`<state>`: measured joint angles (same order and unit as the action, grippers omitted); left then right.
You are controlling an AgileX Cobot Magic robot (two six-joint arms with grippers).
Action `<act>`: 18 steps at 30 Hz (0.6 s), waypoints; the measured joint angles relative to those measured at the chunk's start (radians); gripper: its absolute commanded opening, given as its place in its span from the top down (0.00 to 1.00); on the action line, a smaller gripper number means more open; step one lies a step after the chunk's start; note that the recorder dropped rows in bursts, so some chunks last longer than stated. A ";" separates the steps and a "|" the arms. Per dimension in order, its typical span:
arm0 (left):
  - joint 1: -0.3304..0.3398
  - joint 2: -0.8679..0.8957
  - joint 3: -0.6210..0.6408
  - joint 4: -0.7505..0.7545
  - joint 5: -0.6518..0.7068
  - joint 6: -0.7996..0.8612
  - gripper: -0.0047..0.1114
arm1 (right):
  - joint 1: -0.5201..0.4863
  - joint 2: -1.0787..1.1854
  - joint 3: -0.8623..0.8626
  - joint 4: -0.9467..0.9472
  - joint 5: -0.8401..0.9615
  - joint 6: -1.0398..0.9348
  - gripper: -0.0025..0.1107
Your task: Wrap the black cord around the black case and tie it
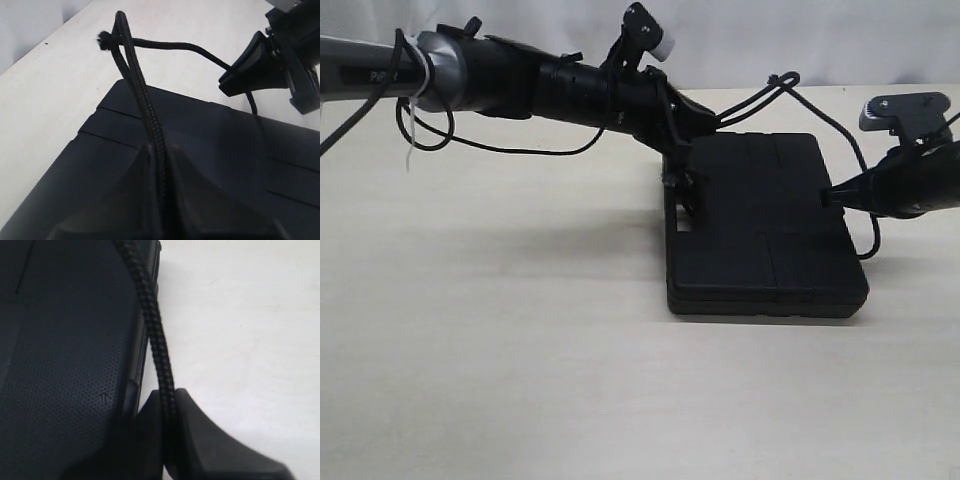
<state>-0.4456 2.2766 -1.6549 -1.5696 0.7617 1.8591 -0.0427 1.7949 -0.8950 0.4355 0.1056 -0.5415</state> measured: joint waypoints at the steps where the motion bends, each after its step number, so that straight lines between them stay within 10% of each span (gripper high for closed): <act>1: 0.000 0.000 0.000 0.004 0.000 0.000 0.96 | 0.000 0.000 0.000 0.000 -0.005 0.000 0.94; 18: -0.098 -0.001 0.000 0.249 0.049 0.101 0.96 | 0.000 -0.002 0.000 0.000 -0.012 0.006 0.94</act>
<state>-0.5439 2.2760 -1.6549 -1.3207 0.8110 1.9603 -0.0427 1.7930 -0.8950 0.4355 0.0937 -0.5353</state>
